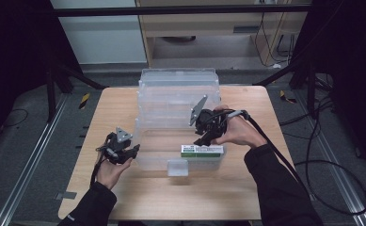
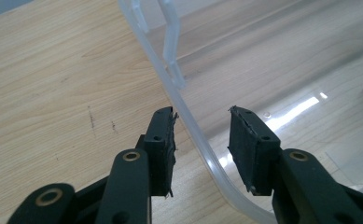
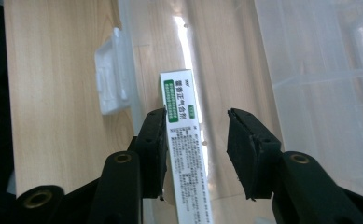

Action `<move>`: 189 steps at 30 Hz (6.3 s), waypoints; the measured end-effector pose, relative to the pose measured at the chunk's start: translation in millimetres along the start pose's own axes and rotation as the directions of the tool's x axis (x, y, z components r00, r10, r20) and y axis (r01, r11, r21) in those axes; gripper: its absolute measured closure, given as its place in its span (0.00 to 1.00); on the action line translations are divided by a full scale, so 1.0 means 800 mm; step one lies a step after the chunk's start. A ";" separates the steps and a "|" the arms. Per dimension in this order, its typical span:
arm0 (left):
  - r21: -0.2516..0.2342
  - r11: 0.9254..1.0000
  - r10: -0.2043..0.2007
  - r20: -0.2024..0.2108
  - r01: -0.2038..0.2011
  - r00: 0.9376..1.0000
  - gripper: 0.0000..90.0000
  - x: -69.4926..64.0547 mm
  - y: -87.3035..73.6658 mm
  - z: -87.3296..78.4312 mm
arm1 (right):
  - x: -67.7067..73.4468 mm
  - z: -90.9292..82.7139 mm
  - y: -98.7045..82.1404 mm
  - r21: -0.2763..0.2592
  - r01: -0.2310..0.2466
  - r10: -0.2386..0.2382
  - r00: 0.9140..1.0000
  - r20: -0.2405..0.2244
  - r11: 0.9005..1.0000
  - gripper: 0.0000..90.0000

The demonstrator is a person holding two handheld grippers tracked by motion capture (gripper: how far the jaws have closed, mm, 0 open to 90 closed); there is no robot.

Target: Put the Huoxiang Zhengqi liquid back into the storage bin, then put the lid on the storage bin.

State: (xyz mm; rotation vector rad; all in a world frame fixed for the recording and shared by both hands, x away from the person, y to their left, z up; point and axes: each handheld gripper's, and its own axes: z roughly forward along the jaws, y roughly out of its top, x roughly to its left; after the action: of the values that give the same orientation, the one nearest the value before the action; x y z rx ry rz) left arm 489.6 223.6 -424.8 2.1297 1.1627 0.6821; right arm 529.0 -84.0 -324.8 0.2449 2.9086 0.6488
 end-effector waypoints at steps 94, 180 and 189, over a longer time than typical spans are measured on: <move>-0.125 0.973 0.196 0.011 -0.193 0.981 0.55 0.065 0.080 -0.048 | 0.036 0.099 -0.002 0.107 0.023 -0.005 0.986 -0.169 0.994 0.76; 0.078 0.661 0.747 0.029 -0.746 0.664 0.55 0.012 0.235 0.039 | 0.038 0.098 -0.005 0.083 0.047 -0.033 0.986 -0.162 0.995 0.77; 0.088 0.632 0.769 0.048 -0.770 0.637 0.61 0.006 0.236 0.046 | 0.038 0.098 -0.005 0.083 0.049 -0.035 0.986 -0.162 0.995 0.77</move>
State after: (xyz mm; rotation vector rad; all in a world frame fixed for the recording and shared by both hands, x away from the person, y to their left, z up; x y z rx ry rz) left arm 620.4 137.3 -313.9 2.7069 0.1921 0.9847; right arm 512.9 -49.5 -399.8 0.1469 3.0907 0.5600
